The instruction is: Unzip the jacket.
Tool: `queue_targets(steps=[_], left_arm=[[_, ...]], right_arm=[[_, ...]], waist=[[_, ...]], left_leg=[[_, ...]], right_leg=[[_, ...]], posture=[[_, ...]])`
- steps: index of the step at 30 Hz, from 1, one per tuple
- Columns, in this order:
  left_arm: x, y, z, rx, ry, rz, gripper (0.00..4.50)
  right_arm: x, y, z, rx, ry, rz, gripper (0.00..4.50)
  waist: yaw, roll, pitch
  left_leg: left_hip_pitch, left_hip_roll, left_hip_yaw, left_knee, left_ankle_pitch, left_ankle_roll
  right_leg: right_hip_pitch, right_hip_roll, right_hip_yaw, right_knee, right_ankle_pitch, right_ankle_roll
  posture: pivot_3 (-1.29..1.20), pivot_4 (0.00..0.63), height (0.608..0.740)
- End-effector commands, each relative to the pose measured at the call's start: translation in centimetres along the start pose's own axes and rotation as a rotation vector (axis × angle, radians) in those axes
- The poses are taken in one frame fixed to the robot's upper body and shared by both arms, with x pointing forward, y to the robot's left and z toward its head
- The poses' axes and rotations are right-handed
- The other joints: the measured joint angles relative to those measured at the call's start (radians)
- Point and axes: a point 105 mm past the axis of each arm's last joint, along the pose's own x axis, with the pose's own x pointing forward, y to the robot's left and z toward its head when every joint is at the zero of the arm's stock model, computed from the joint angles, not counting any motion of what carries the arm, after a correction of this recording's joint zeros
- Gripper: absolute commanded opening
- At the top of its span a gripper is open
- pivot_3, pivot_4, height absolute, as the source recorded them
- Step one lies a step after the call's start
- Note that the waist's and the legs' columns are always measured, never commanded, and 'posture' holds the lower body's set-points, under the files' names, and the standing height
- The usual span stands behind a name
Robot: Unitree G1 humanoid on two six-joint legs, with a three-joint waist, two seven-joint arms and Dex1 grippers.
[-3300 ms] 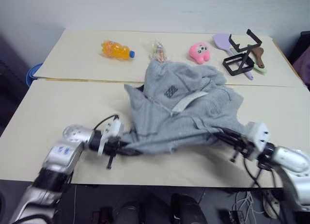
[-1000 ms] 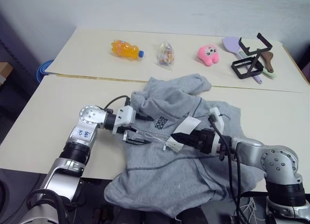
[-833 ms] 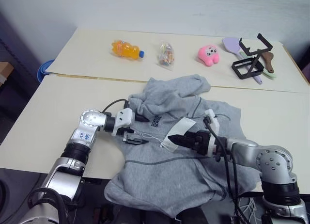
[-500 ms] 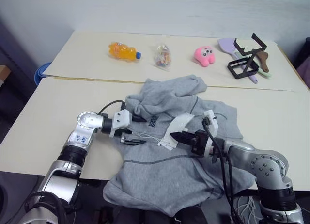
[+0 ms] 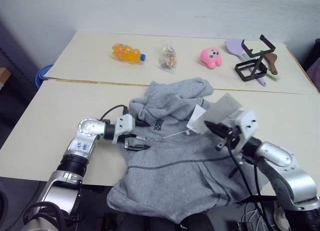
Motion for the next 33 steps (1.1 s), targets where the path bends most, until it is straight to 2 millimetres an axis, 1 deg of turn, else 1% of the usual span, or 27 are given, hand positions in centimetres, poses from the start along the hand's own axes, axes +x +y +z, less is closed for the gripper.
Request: queue_targets(steps=[1, 2, 5, 7, 9, 12, 14, 16, 18, 22, 24, 28, 29, 33], left_arm=[[-0.1, -1.7, -2.6, -0.084, 0.077, -0.036, 4.5], [0.0, -1.8, -2.7, -0.085, 0.078, -0.039, 4.5], [0.0, -1.8, -2.7, -0.088, 0.079, -0.033, 4.5], [0.0, -1.9, -2.8, -0.091, 0.085, -0.033, 4.5], [-0.1, -2.0, -3.1, -0.099, 0.094, -0.033, 4.5], [-0.1, -2.4, -3.5, -0.111, 0.102, -0.037, 4.5], [-0.1, -2.7, -3.6, -0.118, 0.107, -0.048, 4.5], [-0.1, -2.9, -3.9, -0.121, 0.116, -0.059, 4.5], [-0.1, -3.1, -4.1, -0.124, 0.126, -0.065, 4.5], [-0.4, -3.2, -4.6, -0.114, 0.154, -0.081, 4.5], [-0.5, -3.2, -4.6, -0.12, 0.15, -0.081, 4.5], [-1.1, -3.7, -5.1, -0.152, 0.141, -0.089, 4.5], [-1.2, -3.8, -5.3, -0.163, 0.142, -0.086, 4.5], [-1.5, -3.5, -5.6, -0.175, 0.138, -0.044, 4.5]], right_arm=[[-2.6, -3.1, 1.0, -0.106, -0.022, -0.158, 0.02], [-3.4, -3.9, 1.0, -0.149, -0.01, -0.204, 0.02], [-6.0, -5.8, 0.4, -0.2, 0.042, -0.303, 0.02], [-8.2, -7.3, -0.3, -0.206, 0.095, -0.372, 0.02], [-10.6, -8.7, -1.0, -0.25, 0.148, -0.446, 0.02], [-14.6, -11.9, -2.3, -0.272, 0.201, -0.597, 0.02], [-16.1, -13.6, -2.6, -0.292, 0.206, -0.669, 0.02], [-16.5, -14.8, -2.8, -0.329, 0.205, -0.698, 0.02], [-16.5, -15.8, -3.2, -0.356, 0.21, -0.715, 0.02], [-16.3, -18.4, -3.5, -0.434, 0.233, -0.756, 0.02], [-16.1, -19.6, -3.1, -0.476, 0.225, -0.785, 0.02], [-15.3, -20.7, -2.2, -0.528, 0.186, -0.793, 0.02], [-15.1, -20.8, -1.7, -0.566, 0.18, -0.785, 0.02], [-14.5, -21.3, -1.3, -0.584, 0.175, -0.766, 0.02]], waist=[[0.001, 0.0, 0.0], [0.002, 0.0, 0.0], [0.002, 0.0, 0.0], [0.002, 0.0, 0.0], [0.003, 0.001, -0.001], [0.002, 0.001, -0.001], [0.0, 0.001, -0.001], [-0.003, 0.002, -0.001], [-0.006, 0.005, -0.004], [-0.006, 0.009, -0.006], [-0.007, 0.01, -0.007], [-0.01, 0.011, -0.007], [-0.011, 0.011, -0.007], [-0.018, 0.012, -0.008]], left_leg=[[0.0, 0.0, 0.0, 0.0, 0.0, 0.0], [0.0, 0.0, 0.0, 0.0, 0.0, 0.0], [0.0, 0.0, 0.001, 0.0, 0.0, 0.0], [0.001, 0.0, 0.0, 0.0, 0.0, 0.0], [0.001, 0.0, 0.0, 0.0, 0.0, 0.0], [0.002, 0.0, 0.001, -0.001, 0.0, 0.0], [0.004, 0.0, 0.002, -0.002, 0.0, 0.0], [0.011, 0.0, 0.004, -0.005, 0.0, 0.0], [0.019, 0.001, 0.005, -0.01, -0.001, 0.0], [0.025, 0.001, 0.007, -0.015, -0.001, -0.001], [0.026, 0.001, 0.009, -0.016, -0.001, -0.001], [0.027, 0.001, 0.01, -0.016, 0.0, -0.001], [0.027, 0.001, 0.01, -0.016, 0.0, -0.001], [0.027, 0.001, 0.01, -0.016, 0.0, -0.001]], right_leg=[[0.0, 0.0, 0.0, 0.0, 0.0, 0.0], [0.0, 0.0, 0.0, 0.0, 0.0, 0.0], [0.0, 0.0, 0.001, 0.0, 0.0, 0.0], [0.001, 0.0, 0.001, 0.0, 0.0, 0.0], [0.001, 0.0, 0.001, 0.0, 0.0, 0.0], [0.002, 0.0, 0.001, -0.001, 0.0, 0.0], [0.003, 0.0, 0.002, -0.002, 0.0, 0.0], [0.008, 0.0, 0.003, -0.003, 0.0, 0.0], [0.016, 0.0, 0.003, -0.012, 0.0, 0.0], [0.017, -0.002, 0.009, -0.012, -0.001, -0.001], [0.017, -0.002, 0.01, -0.012, -0.001, -0.001], [0.018, -0.001, 0.015, -0.011, -0.001, -0.001], [0.018, -0.001, 0.016, -0.011, -0.001, -0.001], [0.018, -0.001, 0.016, -0.011, -0.001, -0.001]], posture=[[0.0, 0.15, 0.74], [0.0, 0.15, 0.74], [0.0, 0.15, 0.74], [0.0, 0.15, 0.74], [0.0, 0.15, 0.74], [0.0, 0.15, 0.74], [0.0, 0.15, 0.74], [0.0, 0.15, 0.74], [0.0, 0.15, 0.74], [0.0, 0.15, 0.74], [0.0, 0.15, 0.74], [0.0, 0.15, 0.74], [0.0, 0.15, 0.74], [0.0, 0.15, 0.74]])
